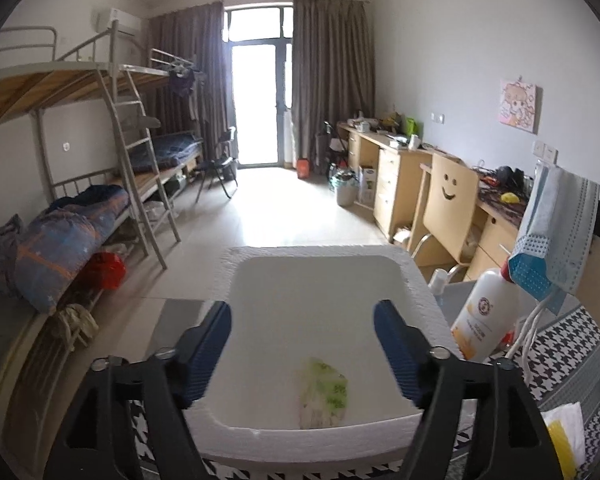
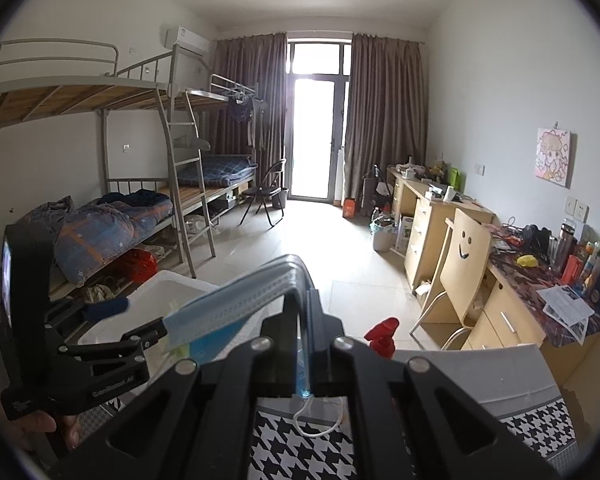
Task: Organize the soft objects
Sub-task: 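Open left gripper to drop the green-printed bag into the white foam box, then move right gripper with the blue mask over the foam box and lower it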
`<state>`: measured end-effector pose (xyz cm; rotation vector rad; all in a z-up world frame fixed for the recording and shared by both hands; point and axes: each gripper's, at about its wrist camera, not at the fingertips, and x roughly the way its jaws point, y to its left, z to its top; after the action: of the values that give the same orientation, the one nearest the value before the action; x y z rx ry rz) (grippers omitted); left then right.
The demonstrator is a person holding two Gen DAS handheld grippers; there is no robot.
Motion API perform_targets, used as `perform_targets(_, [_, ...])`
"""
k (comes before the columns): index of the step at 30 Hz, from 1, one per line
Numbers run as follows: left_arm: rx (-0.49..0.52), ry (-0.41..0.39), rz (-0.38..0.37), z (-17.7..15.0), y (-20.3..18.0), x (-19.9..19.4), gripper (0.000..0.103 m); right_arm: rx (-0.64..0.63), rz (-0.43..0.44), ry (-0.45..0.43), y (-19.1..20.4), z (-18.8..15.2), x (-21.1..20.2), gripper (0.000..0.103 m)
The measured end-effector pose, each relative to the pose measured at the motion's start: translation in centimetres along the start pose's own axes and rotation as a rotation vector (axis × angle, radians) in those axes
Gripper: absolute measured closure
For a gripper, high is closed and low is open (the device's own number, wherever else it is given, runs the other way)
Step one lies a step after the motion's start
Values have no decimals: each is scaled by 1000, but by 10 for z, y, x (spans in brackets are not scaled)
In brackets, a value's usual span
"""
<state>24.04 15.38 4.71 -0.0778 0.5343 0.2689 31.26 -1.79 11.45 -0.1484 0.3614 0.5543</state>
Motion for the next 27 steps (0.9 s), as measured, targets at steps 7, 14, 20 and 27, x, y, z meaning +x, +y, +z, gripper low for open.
perform_targets(7, [-52, -21, 59, -2, 16, -6, 12, -9, 12, 10, 2, 1, 6, 97])
perform_targets(14, [-60, -21, 104, -4, 27, -9, 12, -16, 27, 10, 9, 3, 10, 97])
perform_targets(20, [-56, -59, 149, -7, 32, -19, 7, -32, 37, 9, 19, 9, 12, 97])
perform_targets(27, [-64, -64, 161, -9, 40, -26, 1, -48, 60, 16, 29, 10, 15, 97])
